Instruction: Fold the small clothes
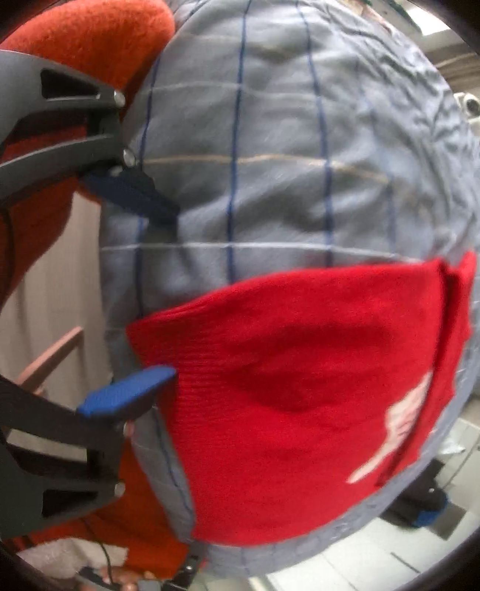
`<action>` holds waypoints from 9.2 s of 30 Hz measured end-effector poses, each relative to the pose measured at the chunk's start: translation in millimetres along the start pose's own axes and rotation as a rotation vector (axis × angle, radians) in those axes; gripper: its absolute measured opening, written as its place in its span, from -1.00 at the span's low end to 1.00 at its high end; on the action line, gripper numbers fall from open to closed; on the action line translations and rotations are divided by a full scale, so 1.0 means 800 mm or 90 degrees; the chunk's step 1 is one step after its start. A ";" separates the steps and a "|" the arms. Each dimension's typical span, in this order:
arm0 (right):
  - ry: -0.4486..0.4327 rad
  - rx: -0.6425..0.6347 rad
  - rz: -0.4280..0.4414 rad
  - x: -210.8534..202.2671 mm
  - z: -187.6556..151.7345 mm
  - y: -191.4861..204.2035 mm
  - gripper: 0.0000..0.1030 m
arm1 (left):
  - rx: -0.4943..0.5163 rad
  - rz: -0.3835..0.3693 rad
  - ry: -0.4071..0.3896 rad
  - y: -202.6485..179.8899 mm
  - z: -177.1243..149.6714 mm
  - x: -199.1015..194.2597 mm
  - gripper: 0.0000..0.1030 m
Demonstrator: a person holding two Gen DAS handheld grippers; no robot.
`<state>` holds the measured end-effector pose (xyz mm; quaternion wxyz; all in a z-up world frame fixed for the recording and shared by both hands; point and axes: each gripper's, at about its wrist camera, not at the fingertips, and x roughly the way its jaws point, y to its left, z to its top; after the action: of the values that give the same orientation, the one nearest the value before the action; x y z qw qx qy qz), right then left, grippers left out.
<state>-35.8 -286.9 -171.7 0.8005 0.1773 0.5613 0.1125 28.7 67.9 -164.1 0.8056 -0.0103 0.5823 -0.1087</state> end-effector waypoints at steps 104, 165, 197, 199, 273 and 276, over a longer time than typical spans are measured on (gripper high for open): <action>-0.081 -0.013 0.022 0.137 0.451 0.085 -0.21 | -0.034 0.097 -0.268 0.005 0.101 0.012 0.91; -0.116 -0.113 -0.026 0.093 0.388 0.251 -0.76 | -0.019 0.107 -0.234 0.013 0.102 0.013 0.99; 0.013 -0.475 -0.020 0.165 0.273 0.362 0.35 | -0.027 0.109 -0.233 0.016 0.096 0.013 0.99; 0.007 -0.503 -0.061 0.173 0.264 0.368 0.32 | -0.029 0.107 -0.231 0.018 0.097 0.013 0.99; -0.182 -0.018 0.139 0.096 0.297 0.116 0.43 | -0.169 -0.104 -0.144 0.060 0.307 0.024 0.98; -0.148 -0.019 0.154 0.124 0.343 0.131 0.44 | -0.167 -0.074 -0.116 0.061 0.323 0.054 0.98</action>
<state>258.1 -196.9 -129.9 0.8431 0.2434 0.4381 0.1950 292.5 79.3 -128.7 0.8392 -0.1587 0.5144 -0.0770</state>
